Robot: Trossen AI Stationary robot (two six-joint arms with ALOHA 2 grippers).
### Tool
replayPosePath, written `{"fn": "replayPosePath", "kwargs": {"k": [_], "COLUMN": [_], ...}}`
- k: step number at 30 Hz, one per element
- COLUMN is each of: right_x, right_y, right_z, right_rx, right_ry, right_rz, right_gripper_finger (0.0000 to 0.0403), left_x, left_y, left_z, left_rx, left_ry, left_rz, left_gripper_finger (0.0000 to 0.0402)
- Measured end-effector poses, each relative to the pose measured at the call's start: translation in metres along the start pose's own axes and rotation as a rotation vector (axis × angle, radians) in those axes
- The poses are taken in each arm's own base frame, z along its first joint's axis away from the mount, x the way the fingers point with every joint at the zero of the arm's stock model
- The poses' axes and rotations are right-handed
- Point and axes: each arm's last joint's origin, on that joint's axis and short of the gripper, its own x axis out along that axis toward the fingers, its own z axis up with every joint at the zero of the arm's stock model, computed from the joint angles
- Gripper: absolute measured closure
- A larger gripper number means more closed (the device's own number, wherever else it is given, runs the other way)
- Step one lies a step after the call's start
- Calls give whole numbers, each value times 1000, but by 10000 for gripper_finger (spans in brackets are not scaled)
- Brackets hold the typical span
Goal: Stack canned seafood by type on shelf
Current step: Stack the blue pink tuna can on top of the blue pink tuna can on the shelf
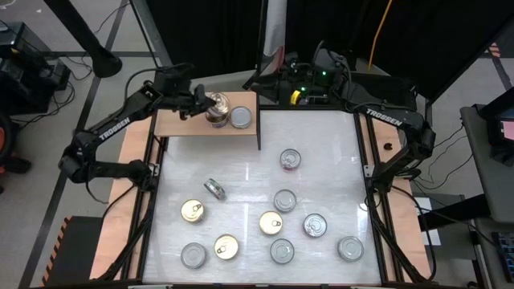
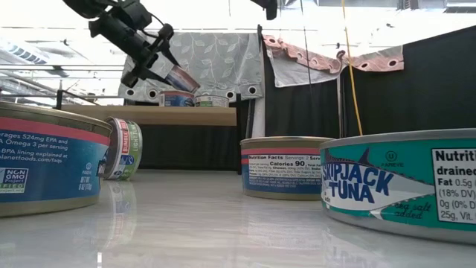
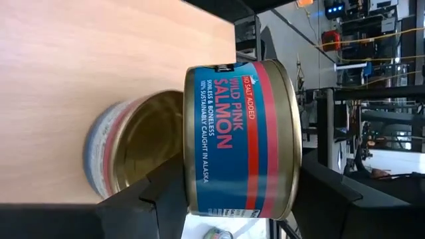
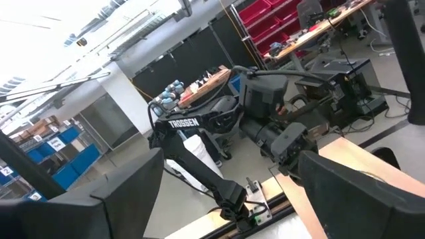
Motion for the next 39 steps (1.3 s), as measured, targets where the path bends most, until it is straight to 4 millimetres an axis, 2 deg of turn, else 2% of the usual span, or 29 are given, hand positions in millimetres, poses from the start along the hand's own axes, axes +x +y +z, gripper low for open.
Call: {"fn": "replayPosePath", "kwargs": {"k": [7, 18, 22, 27, 39], "right_x": [0, 0, 0, 0, 0], "right_y": [-2, -2, -2, -2, -2], "right_z": [-3, -3, -3, -3, -3], "right_rx": [15, 16, 16, 15, 16], "right_ry": [28, 33, 33, 33, 33], "right_rz": [-19, -15, -14, -14, -15], "right_gripper_finger": [62, 62, 62, 62, 62], "left_x": [3, -3, -14, -15, -4], "left_y": [2, 5, 3, 3, 9], "left_z": [1, -6, -11, -11, -5], "left_rx": [-10, -8, 14, 22, 42], "left_ry": [5, 49, 33, 15, 32], "left_rz": [14, 54, 58, 63, 97], "left_gripper_finger": [177, 124, 123, 123, 123]}}
